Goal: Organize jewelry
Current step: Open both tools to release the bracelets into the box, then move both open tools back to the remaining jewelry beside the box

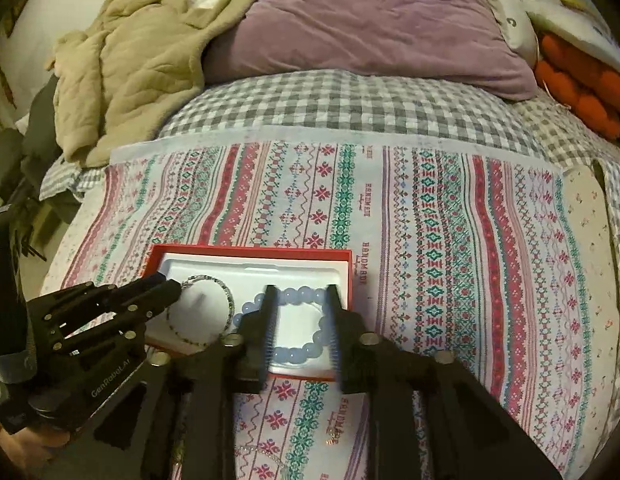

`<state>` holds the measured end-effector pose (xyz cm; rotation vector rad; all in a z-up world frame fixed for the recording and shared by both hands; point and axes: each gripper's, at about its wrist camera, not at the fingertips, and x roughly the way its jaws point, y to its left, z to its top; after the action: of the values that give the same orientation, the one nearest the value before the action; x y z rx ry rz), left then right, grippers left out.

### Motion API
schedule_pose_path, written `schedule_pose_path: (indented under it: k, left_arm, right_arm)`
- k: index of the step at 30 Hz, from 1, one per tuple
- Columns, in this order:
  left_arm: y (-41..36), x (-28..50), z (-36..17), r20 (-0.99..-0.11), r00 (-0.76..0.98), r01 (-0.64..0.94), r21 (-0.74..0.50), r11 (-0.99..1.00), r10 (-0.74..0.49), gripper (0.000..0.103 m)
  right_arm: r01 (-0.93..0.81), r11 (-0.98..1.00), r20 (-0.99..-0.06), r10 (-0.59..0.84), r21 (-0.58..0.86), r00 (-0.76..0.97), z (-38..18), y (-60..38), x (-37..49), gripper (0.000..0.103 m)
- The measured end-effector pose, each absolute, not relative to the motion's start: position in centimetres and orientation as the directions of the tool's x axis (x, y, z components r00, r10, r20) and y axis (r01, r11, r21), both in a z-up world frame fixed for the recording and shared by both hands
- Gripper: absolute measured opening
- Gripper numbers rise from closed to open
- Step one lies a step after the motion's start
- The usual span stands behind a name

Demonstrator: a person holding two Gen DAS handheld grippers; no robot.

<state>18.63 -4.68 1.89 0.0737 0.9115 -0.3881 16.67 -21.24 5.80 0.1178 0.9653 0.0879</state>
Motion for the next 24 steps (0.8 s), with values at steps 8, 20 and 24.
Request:
schedule_pose_path:
  k: [8, 20, 24]
  left_arm:
    - [-3.7, 15.6, 4.2, -0.76, 0.586, 0.359, -0.068, 0.931, -0.281, 0.079]
    - [-2.5, 11.1, 2.0, -0.828, 0.526, 0.312, -0.027, 0.95, -0.196, 0.1]
    - [-1.7, 9.9, 2.0, -0.816, 0.547, 0.293, -0.025, 0.956, -0.189, 0.102]
  right_arm:
    - [0.006, 0.989, -0.806, 0.116, 0.147, 0.581, 7.8, -23.1, 13.1, 0.043]
    - [0.066, 0.992, -0.819, 0.051, 0.108, 0.571, 7.7, -25.5, 6.9, 0.078]
    - [0.045, 0.997, -0.811, 0.027, 0.066, 0.584, 7.5, -24.6, 5.3, 0.091]
